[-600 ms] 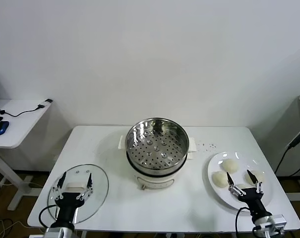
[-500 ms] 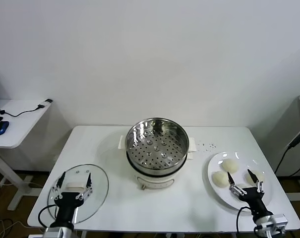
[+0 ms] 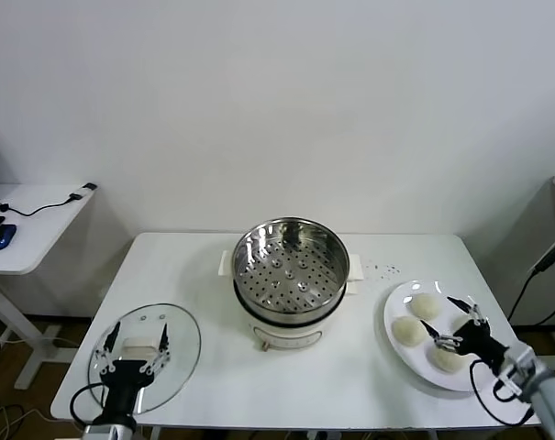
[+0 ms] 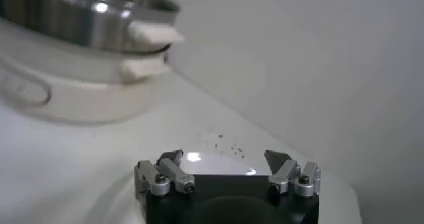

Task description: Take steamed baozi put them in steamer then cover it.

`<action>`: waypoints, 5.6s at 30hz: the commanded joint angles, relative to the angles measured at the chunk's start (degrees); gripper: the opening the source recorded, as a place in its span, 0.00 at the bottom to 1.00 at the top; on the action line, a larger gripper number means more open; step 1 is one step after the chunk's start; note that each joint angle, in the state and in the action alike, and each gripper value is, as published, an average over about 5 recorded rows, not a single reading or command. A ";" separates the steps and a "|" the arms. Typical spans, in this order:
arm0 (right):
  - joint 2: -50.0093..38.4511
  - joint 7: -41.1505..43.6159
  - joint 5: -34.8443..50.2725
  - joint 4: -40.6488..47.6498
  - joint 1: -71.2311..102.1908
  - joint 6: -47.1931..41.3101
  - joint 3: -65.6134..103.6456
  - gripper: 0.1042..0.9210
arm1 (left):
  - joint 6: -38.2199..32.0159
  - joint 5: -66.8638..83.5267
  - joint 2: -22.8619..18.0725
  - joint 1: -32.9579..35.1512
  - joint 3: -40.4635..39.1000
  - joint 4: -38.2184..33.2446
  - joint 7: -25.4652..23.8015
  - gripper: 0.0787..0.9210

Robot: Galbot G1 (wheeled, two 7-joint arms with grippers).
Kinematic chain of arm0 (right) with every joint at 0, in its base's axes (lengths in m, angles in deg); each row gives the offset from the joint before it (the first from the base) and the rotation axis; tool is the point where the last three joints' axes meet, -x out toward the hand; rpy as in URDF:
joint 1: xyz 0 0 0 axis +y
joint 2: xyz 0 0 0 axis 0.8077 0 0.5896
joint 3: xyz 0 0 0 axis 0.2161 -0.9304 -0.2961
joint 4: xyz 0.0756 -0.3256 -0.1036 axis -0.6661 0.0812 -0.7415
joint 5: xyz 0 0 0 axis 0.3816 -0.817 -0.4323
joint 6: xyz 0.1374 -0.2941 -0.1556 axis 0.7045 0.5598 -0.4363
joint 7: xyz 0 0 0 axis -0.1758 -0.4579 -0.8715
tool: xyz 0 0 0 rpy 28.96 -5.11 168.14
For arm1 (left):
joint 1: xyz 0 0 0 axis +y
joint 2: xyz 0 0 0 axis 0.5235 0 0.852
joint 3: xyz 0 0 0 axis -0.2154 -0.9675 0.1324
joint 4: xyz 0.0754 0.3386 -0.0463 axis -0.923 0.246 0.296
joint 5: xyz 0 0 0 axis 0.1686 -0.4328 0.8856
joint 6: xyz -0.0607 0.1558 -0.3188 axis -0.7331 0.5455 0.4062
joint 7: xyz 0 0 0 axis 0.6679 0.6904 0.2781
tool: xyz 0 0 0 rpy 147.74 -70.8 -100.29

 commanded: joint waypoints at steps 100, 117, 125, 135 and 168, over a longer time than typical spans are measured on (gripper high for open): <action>36.18 22.03 -23.52 29.48 -106.04 42.82 -104.06 0.60 | 3.37 0.89 0.80 0.48 -0.04 3.05 3.49 0.88; 41.68 20.62 -32.68 42.12 -93.37 43.76 -100.59 0.60 | 3.20 1.88 0.78 1.44 0.54 2.56 4.31 0.88; 42.93 20.34 -35.47 45.56 -91.14 44.32 -98.82 0.60 | 3.02 1.92 0.90 1.34 0.62 3.37 4.45 0.88; 41.96 21.26 -28.61 43.58 -93.08 41.48 -100.17 0.74 | 3.05 1.97 0.82 1.22 0.60 3.67 4.64 0.88; -9.12 12.05 33.17 6.50 -121.66 -13.59 -132.40 0.88 | 1.99 2.87 0.93 3.35 -0.34 0.85 4.15 0.88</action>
